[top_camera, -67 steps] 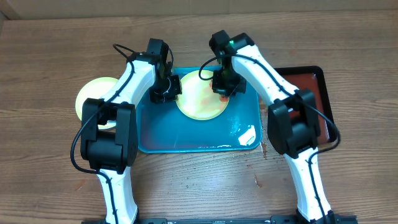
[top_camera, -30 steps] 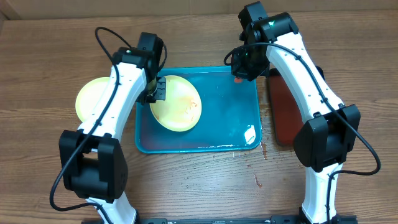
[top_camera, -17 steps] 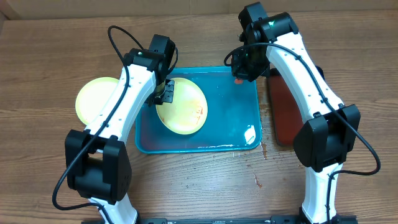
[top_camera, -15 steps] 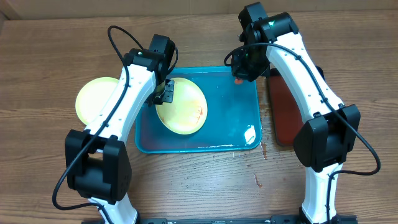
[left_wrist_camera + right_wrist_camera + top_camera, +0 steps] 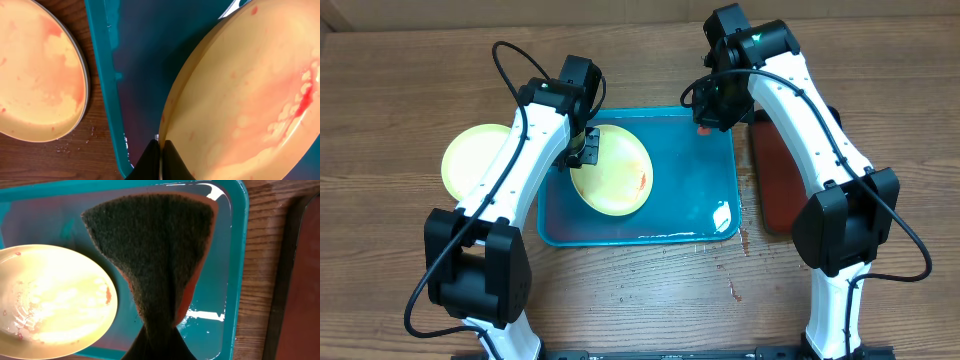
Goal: Clean dirty plates on tray and stack at the side
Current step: 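Lift the sponge away and slide the yellow plate left with left gripper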
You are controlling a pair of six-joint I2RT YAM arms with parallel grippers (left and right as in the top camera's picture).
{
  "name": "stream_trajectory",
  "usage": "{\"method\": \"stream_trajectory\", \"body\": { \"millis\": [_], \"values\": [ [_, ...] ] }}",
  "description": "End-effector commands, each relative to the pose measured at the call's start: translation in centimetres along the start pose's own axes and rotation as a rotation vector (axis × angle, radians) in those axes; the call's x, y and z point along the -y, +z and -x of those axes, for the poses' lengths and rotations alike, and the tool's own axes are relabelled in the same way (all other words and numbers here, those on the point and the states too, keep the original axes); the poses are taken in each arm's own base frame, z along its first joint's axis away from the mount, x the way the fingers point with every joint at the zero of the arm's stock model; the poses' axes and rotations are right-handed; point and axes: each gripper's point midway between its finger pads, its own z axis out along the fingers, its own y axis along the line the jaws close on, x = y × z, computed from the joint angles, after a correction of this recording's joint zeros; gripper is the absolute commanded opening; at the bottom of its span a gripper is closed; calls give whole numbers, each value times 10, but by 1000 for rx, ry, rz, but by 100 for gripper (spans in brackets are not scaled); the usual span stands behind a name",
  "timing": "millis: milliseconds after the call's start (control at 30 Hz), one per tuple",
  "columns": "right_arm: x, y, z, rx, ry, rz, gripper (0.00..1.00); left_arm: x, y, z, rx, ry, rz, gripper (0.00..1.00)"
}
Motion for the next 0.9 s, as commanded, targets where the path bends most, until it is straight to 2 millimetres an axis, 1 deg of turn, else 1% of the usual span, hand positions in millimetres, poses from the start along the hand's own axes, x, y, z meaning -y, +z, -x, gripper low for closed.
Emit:
{"method": "stream_trajectory", "body": {
  "millis": [0, 300, 867],
  "values": [
    [-2, -5, 1, 13, -11, 7, 4, -1, -8, 2, 25, -27, 7, 4],
    [-2, -5, 2, 17, -11, 9, 4, 3, -8, 5, 39, -20, 4, 4],
    [-3, -5, 3, 23, -13, 11, 4, 5, -9, 11, 64, -31, -3, 4]
  ]
}}
